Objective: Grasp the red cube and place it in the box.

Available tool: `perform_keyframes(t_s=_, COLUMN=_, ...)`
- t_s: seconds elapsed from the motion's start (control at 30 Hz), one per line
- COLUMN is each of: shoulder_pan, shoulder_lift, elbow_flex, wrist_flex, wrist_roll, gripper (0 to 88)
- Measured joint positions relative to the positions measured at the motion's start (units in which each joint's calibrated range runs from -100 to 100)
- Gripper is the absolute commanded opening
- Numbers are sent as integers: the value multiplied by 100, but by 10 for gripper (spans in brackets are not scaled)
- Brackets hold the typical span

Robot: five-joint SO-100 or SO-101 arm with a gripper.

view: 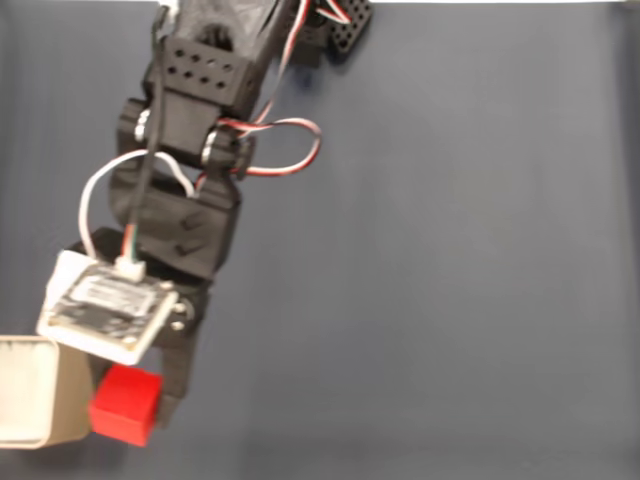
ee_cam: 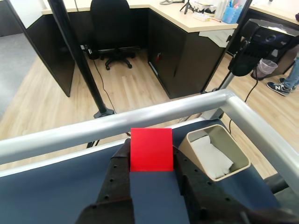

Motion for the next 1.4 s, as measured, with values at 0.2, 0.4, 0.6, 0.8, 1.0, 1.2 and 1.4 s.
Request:
perform_keyframes(t_s=0.2, shoulder_pan=245, shoulder_lift=426, elbow_flex=-335, wrist_flex=0, wrist_roll=0, gripper=0)
perform_keyframes(t_s=0.4, shoulder_pan=460, shoulder_lift=868, elbow_flex=-778, wrist_flex=0, wrist_roll=0, gripper=0)
perform_keyframes(t_s=0.6, shoulder_pan=675, shoulder_lift=1285, elbow_flex=-1212, wrist_flex=0, wrist_roll=0, gripper=0)
perform_keyframes(t_s=0.8, shoulder_pan=875, shoulder_lift=1598, elbow_flex=-1519, wrist_flex=0, wrist_roll=0, gripper=0)
perform_keyframes(t_s=1.0, shoulder_pan=1016, shoulder_lift=1824, elbow_flex=-1727, wrist_flex=0, wrist_roll=0, gripper=0)
perform_keyframes(t_s=1.2, shoulder_pan=1120, shoulder_lift=2006, elbow_flex=-1736, wrist_flex=-48, wrist_roll=0, gripper=0)
perform_keyframes(t_s=1.4, shoulder_pan=1142, shoulder_lift=2023, elbow_flex=-1736, wrist_flex=-143, wrist_roll=0, gripper=0)
